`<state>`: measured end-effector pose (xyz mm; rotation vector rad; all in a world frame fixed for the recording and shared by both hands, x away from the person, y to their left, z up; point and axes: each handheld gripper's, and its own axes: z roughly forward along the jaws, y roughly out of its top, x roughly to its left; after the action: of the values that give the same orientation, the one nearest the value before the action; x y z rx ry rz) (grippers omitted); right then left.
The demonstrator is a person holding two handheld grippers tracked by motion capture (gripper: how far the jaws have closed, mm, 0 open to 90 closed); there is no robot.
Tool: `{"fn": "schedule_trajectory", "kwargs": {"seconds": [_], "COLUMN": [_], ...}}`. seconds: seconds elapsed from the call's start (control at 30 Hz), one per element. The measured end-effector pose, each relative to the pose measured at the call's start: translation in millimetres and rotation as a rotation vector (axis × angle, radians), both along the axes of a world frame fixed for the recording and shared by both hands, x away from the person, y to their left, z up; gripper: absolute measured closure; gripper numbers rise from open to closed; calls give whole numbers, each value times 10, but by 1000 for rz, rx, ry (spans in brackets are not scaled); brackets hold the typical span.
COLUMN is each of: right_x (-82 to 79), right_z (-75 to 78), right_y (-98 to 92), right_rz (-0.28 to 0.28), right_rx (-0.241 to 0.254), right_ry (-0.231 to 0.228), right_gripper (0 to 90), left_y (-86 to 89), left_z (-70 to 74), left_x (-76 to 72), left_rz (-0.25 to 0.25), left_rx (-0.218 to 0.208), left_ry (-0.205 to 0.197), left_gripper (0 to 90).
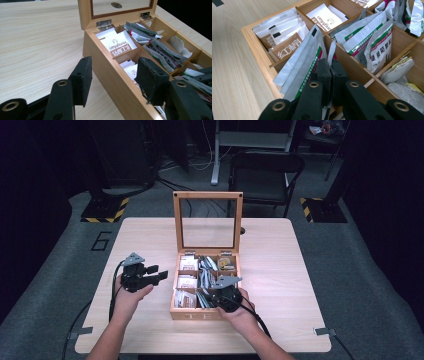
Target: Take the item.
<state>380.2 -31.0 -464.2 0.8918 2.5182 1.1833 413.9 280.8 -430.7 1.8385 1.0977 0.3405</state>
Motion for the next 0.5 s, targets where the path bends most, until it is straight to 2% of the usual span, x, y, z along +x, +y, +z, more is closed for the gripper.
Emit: {"fn": "schedule_trajectory", "kwargs": {"seconds": [0.23,0.5], "right_x": [6,-5], "right_z": [40,188], "right_y": [-14,-43], "right_rz": [14,25], "right_rx": [3,33], "right_ry": [-3,-15], "right_gripper": [895,896], "left_y": [-2,-7], "left_z": [-3,-7], "left_x": [1,0], "left_rz": [-2,-1], "left_rx": [1,1], "left_ry": [2,2], "left_gripper": [465,465]}}
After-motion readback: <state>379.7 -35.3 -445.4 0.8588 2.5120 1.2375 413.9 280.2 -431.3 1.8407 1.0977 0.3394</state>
